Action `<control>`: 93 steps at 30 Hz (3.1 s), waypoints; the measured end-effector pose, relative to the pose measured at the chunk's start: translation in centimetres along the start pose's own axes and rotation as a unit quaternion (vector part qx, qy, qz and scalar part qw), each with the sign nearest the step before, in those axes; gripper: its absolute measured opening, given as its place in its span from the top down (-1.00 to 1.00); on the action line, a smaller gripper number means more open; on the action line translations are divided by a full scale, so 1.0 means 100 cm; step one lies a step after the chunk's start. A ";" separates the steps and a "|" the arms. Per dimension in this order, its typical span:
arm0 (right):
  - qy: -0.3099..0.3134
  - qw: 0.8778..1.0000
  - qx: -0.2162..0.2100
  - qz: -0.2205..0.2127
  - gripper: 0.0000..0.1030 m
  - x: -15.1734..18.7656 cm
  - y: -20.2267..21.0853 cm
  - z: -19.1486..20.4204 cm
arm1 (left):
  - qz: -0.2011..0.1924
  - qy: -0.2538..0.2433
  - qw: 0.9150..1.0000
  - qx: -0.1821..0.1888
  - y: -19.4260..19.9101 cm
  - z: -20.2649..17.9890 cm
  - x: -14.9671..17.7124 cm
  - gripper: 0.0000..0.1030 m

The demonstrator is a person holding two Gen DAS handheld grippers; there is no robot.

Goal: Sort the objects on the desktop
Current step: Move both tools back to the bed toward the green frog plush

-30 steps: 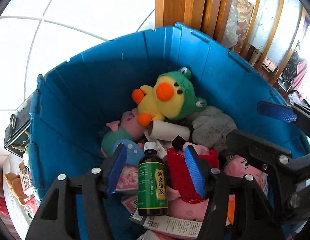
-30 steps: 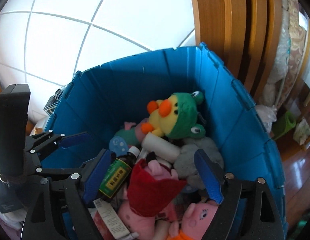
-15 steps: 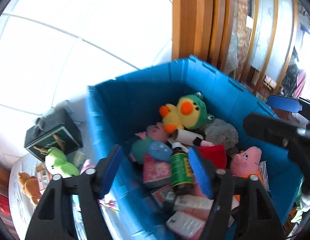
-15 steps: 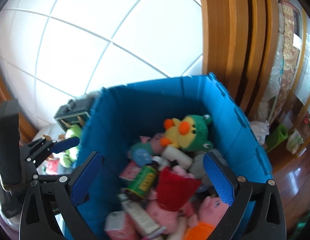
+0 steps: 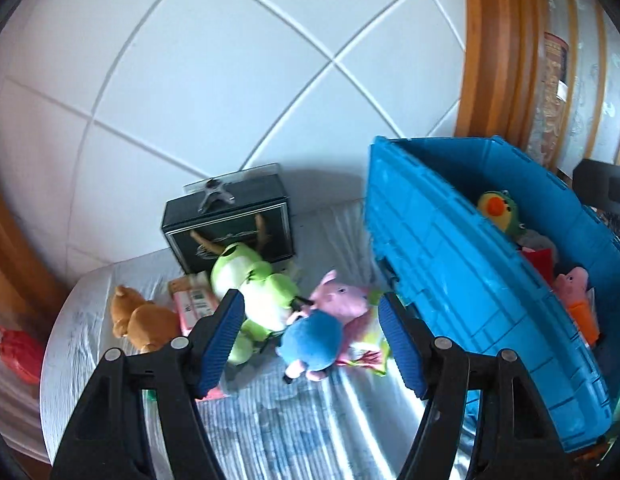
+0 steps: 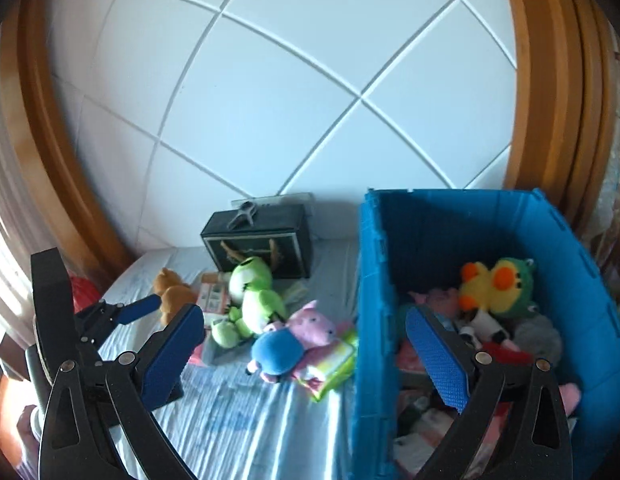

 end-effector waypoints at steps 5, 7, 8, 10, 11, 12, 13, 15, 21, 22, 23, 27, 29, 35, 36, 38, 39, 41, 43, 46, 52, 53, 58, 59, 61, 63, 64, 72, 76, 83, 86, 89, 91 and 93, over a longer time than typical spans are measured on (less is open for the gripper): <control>-0.011 0.999 -0.019 0.032 -1.00 0.023 -0.056 0.037 | 0.013 0.036 0.999 -0.034 -0.015 0.083 0.033 -0.34; -0.011 0.999 -0.019 0.049 -1.00 0.034 -0.082 0.048 | 0.017 0.044 0.998 -0.045 -0.023 0.108 0.047 -0.34; -0.011 0.998 -0.019 0.056 -1.00 0.040 -0.092 0.052 | 0.019 0.048 0.997 -0.049 -0.028 0.118 0.054 -0.34; -0.009 0.997 -0.020 0.071 -1.00 0.053 -0.112 0.059 | 0.027 0.055 0.996 -0.057 -0.039 0.136 0.070 -0.34; -0.009 0.997 -0.019 0.079 -1.00 0.060 -0.124 0.061 | 0.031 0.058 0.996 -0.059 -0.045 0.141 0.077 -0.33; -0.009 0.996 -0.017 0.087 -1.00 0.067 -0.134 0.062 | 0.036 0.062 0.996 -0.060 -0.052 0.147 0.085 -0.34; -0.010 0.995 -0.016 0.096 -1.00 0.074 -0.145 0.062 | 0.041 0.066 0.995 -0.062 -0.060 0.151 0.093 -0.34; -0.013 0.993 -0.015 0.112 -1.00 0.088 -0.166 0.060 | 0.056 0.075 0.994 -0.064 -0.078 0.157 0.108 -0.34; -0.025 0.987 0.000 0.161 -1.00 0.122 -0.225 0.042 | 0.116 0.102 0.987 -0.043 -0.144 0.156 0.141 -0.33; -0.027 0.986 0.002 0.164 -1.00 0.123 -0.231 0.039 | 0.123 0.103 0.986 -0.039 -0.155 0.153 0.143 -0.33; -0.027 0.985 0.007 0.168 -1.00 0.124 -0.241 0.035 | 0.129 0.102 0.986 -0.036 -0.165 0.151 0.144 -0.33; -0.029 0.983 0.015 0.178 -1.00 0.117 -0.275 0.024 | 0.139 0.098 0.985 -0.032 -0.201 0.146 0.135 -0.33; -0.035 0.983 0.013 0.182 -1.00 0.110 -0.297 0.020 | 0.140 0.093 0.985 -0.030 -0.222 0.146 0.121 -0.33; -0.046 0.983 0.016 0.176 -0.99 0.090 -0.365 0.013 | 0.123 0.033 0.991 -0.032 -0.295 0.136 0.066 -0.33; -0.049 0.983 0.017 0.175 -0.97 0.089 -0.376 0.011 | 0.123 0.023 0.992 -0.030 -0.307 0.133 0.061 -0.33; -0.047 0.982 0.018 0.182 -0.71 0.089 -0.400 0.008 | 0.130 0.010 0.991 -0.025 -0.328 0.126 0.058 -0.33; -0.047 0.981 0.024 0.185 -0.38 0.090 -0.410 0.004 | 0.132 0.008 0.991 -0.019 -0.335 0.122 0.059 -0.33; -0.057 0.979 0.025 0.193 -0.02 0.095 -0.431 -0.006 | 0.141 0.009 0.990 -0.001 -0.345 0.115 0.065 -0.33; -0.077 0.979 -0.001 0.191 0.09 0.100 -0.441 -0.013 | 0.155 0.009 0.988 0.022 -0.348 0.108 0.077 -0.33; -0.100 0.977 -0.027 0.187 0.16 0.108 -0.434 -0.018 | 0.149 -0.008 0.988 0.042 -0.337 0.092 0.094 -0.33; -0.122 0.970 -0.072 0.196 0.35 0.134 -0.408 0.004 | 0.168 -0.031 0.984 0.052 -0.309 0.067 0.135 -0.33; -0.134 0.967 -0.094 0.196 0.49 0.138 -0.400 0.010 | 0.176 -0.020 0.983 0.057 -0.303 0.069 0.140 -0.33; -0.142 0.957 -0.146 0.205 0.96 0.164 -0.366 0.045 | 0.172 0.017 0.984 0.032 -0.260 0.100 0.157 -0.33; -0.128 0.962 -0.131 0.203 0.95 0.169 -0.361 0.049 | 0.171 0.023 0.985 0.025 -0.252 0.108 0.159 -0.33; -0.112 0.966 -0.111 0.206 0.94 0.175 -0.353 0.051 | 0.169 0.038 0.985 0.016 -0.238 0.119 0.161 -0.33; -0.094 0.972 -0.088 0.196 0.94 0.175 -0.343 0.050 | 0.164 0.056 0.985 0.014 -0.229 0.127 0.159 -0.33; -0.083 0.976 -0.071 0.191 0.93 0.172 -0.339 0.049 | 0.158 0.066 0.985 0.017 -0.224 0.127 0.155 -0.33; -0.067 0.987 0.032 0.145 -0.05 0.163 -0.309 0.000 | 0.131 0.101 0.985 0.039 -0.243 0.059 0.088 -0.33; -0.080 0.987 0.052 0.129 -0.22 0.159 -0.303 -0.029 | 0.162 0.105 0.981 0.015 -0.300 0.025 0.076 -0.33; -0.096 0.984 0.050 0.140 -0.37 0.168 -0.306 -0.053 | 0.124 -0.006 0.992 -0.004 -0.293 0.024 0.124 -0.04; -0.095 0.985 0.028 0.140 -0.37 0.169 -0.304 -0.044 | 0.150 0.009 0.988 0.022 -0.278 0.060 0.155 -0.04; -0.090 0.987 0.009 0.135 -0.37 0.168 -0.305 -0.031 | 0.159 -0.003 0.987 0.006 -0.271 0.082 0.175 -0.02; -0.084 0.987 0.010 0.139 -0.37 0.167 -0.310 -0.025 | 0.165 0.015 0.986 0.008 -0.269 0.093 0.181 0.03; -0.089 0.987 0.012 0.134 -0.37 0.164 -0.308 -0.020 | 0.162 0.025 0.987 0.002 -0.267 0.102 0.181 0.03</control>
Point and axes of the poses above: each gripper's, at about its wrist camera, not at the fingertips, and y roughly against the way its jaws point, z to its left, x to its underside, the point moved 5 cm from there along -y, roughly the way its jaws point, and after that the axes turned 8 degrees about -x, right-handed, at the moved point
